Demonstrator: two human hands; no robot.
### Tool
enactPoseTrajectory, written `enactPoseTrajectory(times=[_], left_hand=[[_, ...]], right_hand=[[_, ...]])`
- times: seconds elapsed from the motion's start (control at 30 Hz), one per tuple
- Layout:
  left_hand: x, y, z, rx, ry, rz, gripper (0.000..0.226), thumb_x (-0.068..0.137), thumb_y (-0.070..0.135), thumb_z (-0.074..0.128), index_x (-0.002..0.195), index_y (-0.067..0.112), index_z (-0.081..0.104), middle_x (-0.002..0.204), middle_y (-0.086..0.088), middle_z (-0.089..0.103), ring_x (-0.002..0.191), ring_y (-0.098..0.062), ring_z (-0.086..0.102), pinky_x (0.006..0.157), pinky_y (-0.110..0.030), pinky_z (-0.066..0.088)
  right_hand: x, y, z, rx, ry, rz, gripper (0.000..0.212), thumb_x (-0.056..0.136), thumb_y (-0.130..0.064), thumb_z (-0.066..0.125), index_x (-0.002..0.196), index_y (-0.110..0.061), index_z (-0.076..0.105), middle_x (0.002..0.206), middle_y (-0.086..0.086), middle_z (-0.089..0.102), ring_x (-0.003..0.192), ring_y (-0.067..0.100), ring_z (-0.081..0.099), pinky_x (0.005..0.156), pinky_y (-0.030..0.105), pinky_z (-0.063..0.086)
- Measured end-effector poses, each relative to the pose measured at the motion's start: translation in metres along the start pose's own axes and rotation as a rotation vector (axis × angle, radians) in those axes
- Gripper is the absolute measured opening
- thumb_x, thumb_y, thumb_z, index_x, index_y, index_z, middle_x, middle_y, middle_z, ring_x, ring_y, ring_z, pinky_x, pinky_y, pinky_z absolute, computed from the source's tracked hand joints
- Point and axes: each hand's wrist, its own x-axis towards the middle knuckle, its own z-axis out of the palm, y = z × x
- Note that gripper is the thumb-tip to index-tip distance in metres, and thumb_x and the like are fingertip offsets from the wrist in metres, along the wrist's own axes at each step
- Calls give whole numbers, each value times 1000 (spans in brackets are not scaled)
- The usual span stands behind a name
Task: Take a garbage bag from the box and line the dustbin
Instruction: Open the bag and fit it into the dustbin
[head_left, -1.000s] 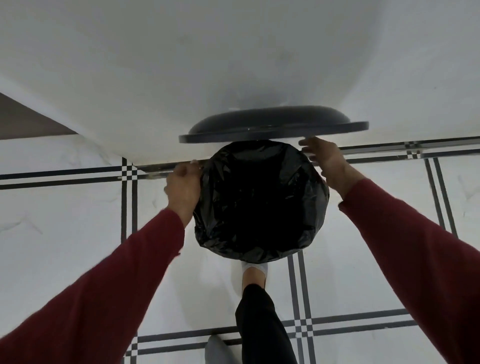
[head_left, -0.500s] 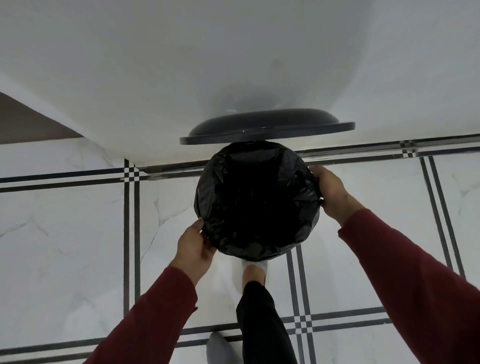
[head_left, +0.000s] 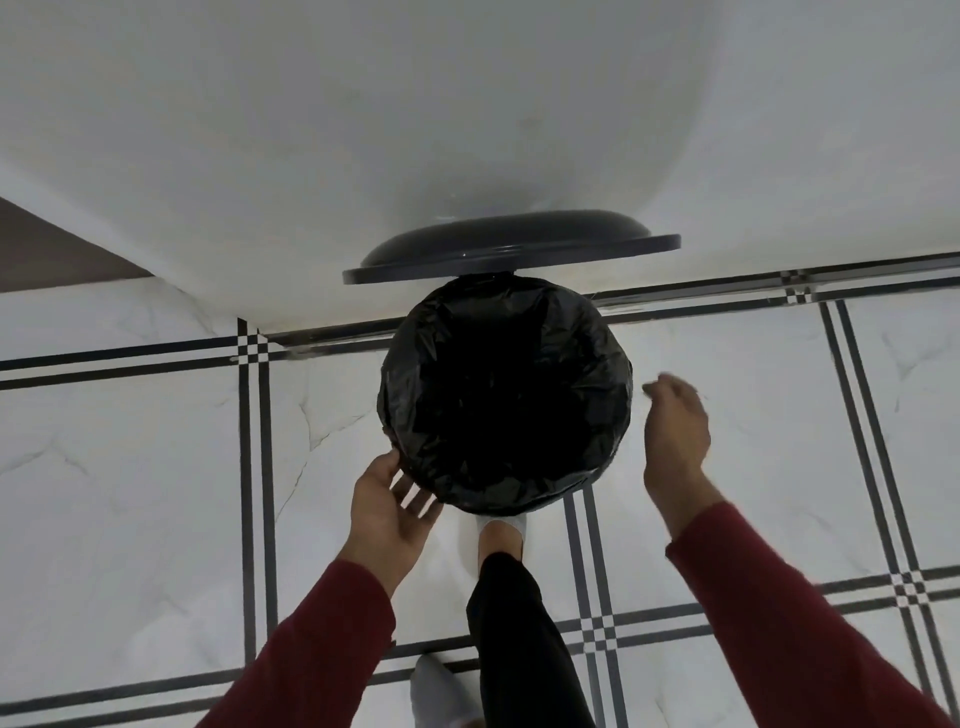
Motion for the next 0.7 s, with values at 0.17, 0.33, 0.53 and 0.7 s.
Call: enactPoseTrajectory(times=[0.17,0.33,0.53,0.7], left_hand=[[-9,-14,-3,-21,15,-31,23,102,15,61,122,7,69,123,-13,68,116,-32,68,100,-45,55],[2,-15,-5,-3,25,6,21,104,2,52,113,4,70,119,-13,74,107,-22,70,83,-32,63],[12,-12,-5,61,63,38,22,105,-3,47,118,-1,65,113,-15,74,91,-19,73,63,-23,62],[8,-7,-3,40,37,15,24,104,1,48,118,-1,68,99,-12,79,82,-18,77,64,-26,63]], right_hand=[[-23,38,-11,298,-398,329,23,91,-16,56,105,-20,73,96,1,70,90,23,67,83,39,54],[-13,41,-3,469,-367,522,25,90,2,42,97,-2,65,85,13,68,79,29,66,70,38,58],[10,40,7,437,-474,641,32,84,10,34,99,3,62,97,19,67,86,33,69,74,44,65],[14,31,5,247,-472,670,14,88,-3,55,93,-14,63,86,4,63,87,22,61,70,40,54]])
